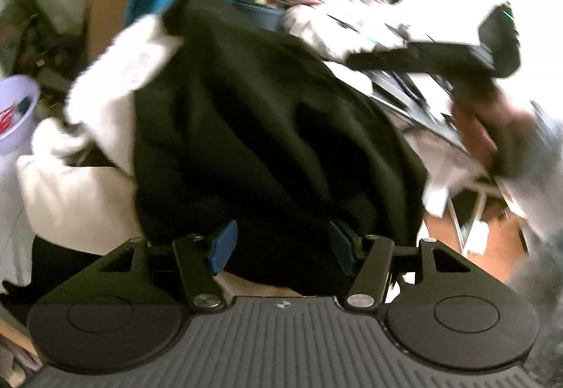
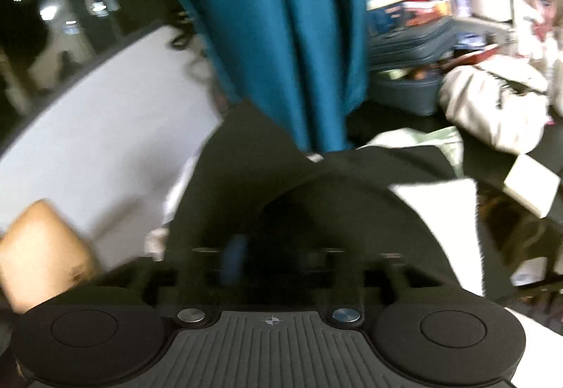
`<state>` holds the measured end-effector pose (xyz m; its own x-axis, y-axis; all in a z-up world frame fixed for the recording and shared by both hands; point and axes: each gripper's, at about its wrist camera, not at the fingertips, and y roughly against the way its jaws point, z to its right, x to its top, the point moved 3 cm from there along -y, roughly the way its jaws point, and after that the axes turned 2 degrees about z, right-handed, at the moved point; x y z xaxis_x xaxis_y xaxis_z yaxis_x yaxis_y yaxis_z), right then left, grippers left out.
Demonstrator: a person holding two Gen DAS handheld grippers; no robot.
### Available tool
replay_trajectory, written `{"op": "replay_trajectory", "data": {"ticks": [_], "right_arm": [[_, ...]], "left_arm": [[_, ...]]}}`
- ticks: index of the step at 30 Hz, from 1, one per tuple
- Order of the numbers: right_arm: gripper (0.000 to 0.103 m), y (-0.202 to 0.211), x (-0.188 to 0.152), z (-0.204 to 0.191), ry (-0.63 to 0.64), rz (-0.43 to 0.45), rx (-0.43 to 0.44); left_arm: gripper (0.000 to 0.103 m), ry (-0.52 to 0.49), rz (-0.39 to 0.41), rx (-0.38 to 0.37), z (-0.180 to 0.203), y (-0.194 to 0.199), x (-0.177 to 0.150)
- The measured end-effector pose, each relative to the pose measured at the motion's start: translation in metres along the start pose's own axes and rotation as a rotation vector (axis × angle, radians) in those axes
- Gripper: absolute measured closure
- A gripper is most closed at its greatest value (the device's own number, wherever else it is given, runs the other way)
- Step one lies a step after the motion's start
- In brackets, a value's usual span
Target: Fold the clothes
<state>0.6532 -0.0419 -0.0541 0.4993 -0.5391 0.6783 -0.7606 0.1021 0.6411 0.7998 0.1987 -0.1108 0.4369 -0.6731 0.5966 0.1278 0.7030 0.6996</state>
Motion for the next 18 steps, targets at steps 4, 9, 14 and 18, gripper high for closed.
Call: {"op": "replay_trajectory", "data": {"ticks": [4, 9, 14, 18], "right_arm": [[0.045, 0.010, -0.033, -0.019, 0.092, -0.084, 0.059], [0.102, 0.024, -0.066, -0.017, 0.123, -0.152, 0.028], [0.102, 0.051, -0.093, 0.008, 0.048, -0.206, 0.002], [0.102, 0.063, -0.127, 0.033, -0.011, -0.287, -0.072]], "left_arm": [[0.039, 0.132, 0.027, 0.102, -0.033, -0.008, 0.010], [0.039, 0.193, 0.034, 0.221, -0.056, -0.018, 0.017], [0.036, 0.217, 0.029, 0.303, -0.073, -0.035, 0.016], [0.035, 0.266, 0.029, 0.320, -0.085, -0.044, 0.014]]}}
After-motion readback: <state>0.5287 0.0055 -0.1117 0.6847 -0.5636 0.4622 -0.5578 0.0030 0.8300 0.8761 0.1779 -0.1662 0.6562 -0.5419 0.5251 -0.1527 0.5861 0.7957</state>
